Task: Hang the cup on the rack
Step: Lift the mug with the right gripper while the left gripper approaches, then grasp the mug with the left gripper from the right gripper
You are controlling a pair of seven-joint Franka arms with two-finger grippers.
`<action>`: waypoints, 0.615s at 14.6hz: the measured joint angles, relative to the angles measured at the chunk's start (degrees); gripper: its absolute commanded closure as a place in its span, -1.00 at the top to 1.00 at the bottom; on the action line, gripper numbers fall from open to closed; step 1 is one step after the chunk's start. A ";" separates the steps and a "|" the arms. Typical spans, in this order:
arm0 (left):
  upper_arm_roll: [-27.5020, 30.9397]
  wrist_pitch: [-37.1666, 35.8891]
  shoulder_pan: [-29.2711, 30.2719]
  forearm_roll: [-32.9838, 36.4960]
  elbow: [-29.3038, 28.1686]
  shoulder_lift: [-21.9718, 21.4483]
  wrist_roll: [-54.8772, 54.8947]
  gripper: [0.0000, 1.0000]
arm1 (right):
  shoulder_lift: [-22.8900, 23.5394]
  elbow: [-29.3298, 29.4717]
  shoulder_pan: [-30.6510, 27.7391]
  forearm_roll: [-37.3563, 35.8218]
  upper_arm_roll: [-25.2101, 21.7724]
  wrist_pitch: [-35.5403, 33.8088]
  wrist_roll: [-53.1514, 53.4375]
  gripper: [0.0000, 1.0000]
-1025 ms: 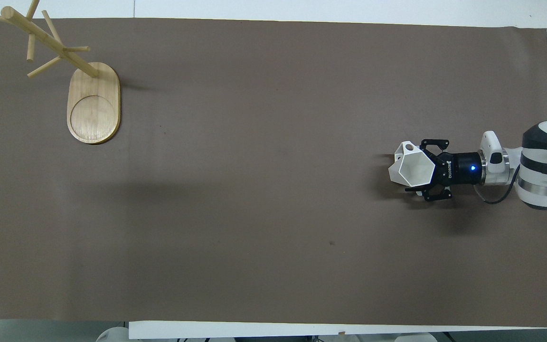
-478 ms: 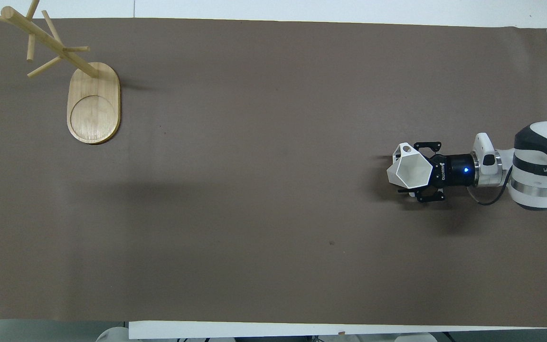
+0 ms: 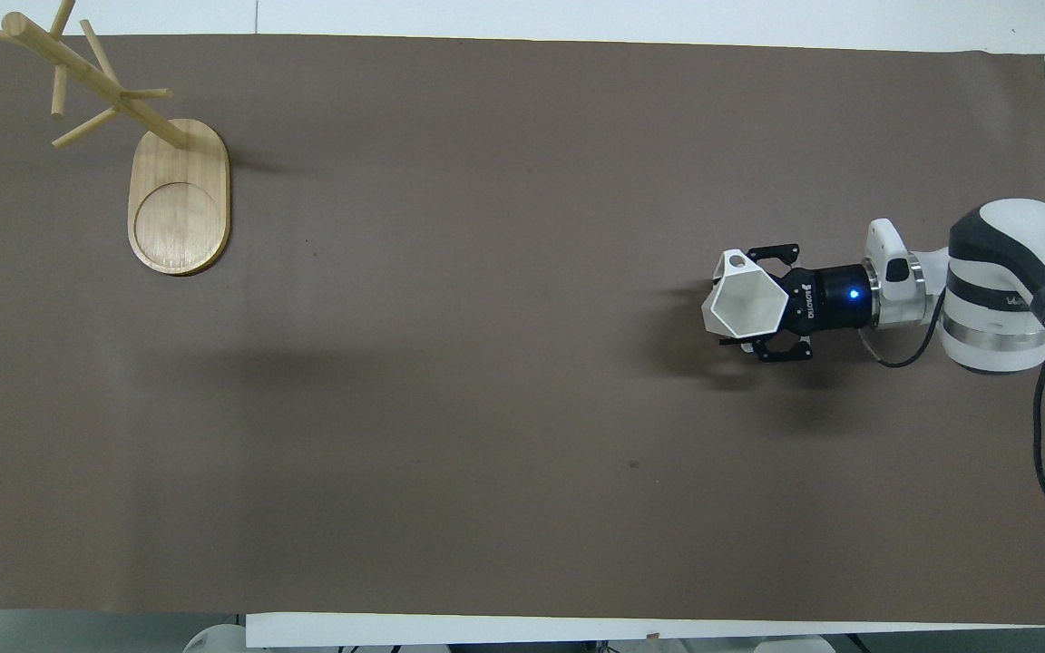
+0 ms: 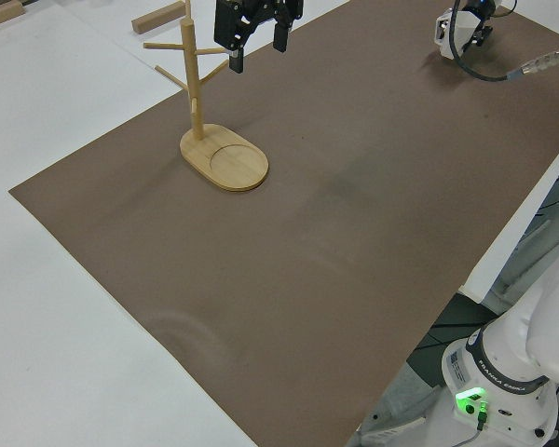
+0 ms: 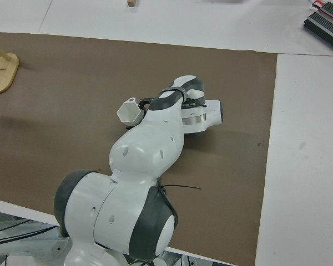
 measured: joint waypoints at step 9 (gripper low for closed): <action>-1.36 7.88 -25.45 -1.98 -3.55 2.33 -41.87 1.00 | -6.98 1.41 25.27 15.45 1.15 25.16 16.95 -0.24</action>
